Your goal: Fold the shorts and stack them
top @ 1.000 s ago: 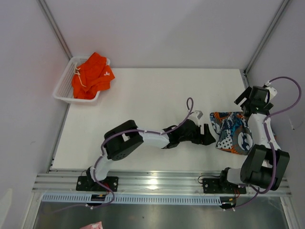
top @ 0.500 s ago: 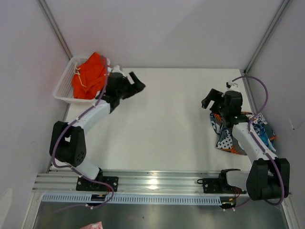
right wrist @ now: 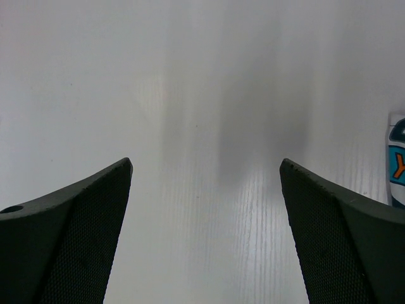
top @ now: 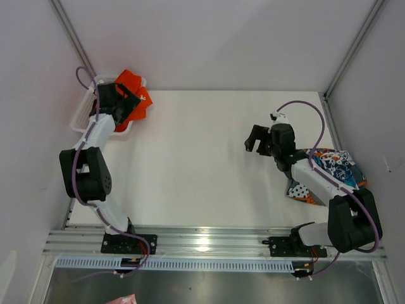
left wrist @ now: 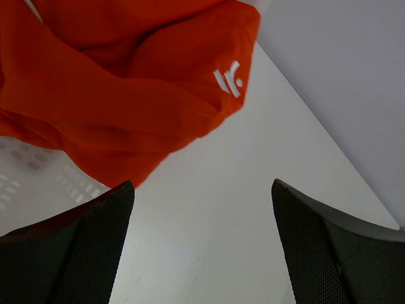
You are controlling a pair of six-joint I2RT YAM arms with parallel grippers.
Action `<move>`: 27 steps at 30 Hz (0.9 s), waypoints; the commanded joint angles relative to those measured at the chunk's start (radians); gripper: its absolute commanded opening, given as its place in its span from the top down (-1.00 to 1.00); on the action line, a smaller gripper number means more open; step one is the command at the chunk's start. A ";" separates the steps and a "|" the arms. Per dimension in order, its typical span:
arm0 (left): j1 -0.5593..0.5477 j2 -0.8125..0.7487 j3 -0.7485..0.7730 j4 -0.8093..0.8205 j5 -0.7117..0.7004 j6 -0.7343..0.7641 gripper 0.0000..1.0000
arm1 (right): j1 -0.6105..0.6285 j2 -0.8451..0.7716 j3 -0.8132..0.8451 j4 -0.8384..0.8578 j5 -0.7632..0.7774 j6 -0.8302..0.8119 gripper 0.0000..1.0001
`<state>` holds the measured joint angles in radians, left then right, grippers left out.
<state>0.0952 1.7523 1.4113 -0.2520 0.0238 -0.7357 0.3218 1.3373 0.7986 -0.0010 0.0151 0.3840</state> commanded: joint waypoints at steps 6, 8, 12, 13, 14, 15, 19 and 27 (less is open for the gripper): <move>0.084 0.180 0.148 -0.042 -0.076 -0.139 -0.77 | 0.025 0.005 -0.024 0.091 0.052 -0.002 -0.99; 0.087 0.222 0.205 -0.056 -0.108 -0.154 -0.76 | 0.026 0.006 -0.025 0.093 0.052 -0.004 -0.99; 0.089 0.340 0.333 -0.081 -0.097 -0.189 -0.51 | 0.030 0.002 -0.035 0.101 0.063 -0.002 -0.99; 0.087 0.372 0.339 -0.084 -0.090 -0.198 -0.36 | 0.028 0.000 -0.039 0.107 0.063 0.001 -0.99; 0.090 0.377 0.345 -0.063 -0.082 -0.202 0.00 | 0.031 0.000 -0.042 0.108 0.062 0.003 -0.98; 0.095 0.374 0.333 -0.053 -0.091 -0.209 0.22 | 0.034 -0.001 -0.045 0.111 0.062 0.004 -0.99; 0.095 0.297 0.308 -0.021 -0.177 -0.203 0.88 | 0.042 0.005 -0.065 0.122 0.068 0.004 -0.99; 0.089 0.095 0.283 0.080 -0.242 -0.148 1.00 | 0.056 0.008 -0.068 0.142 0.068 0.006 -0.99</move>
<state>0.1825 2.0140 1.7004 -0.3096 -0.1848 -0.9169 0.3676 1.3495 0.7330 0.0868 0.0639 0.3893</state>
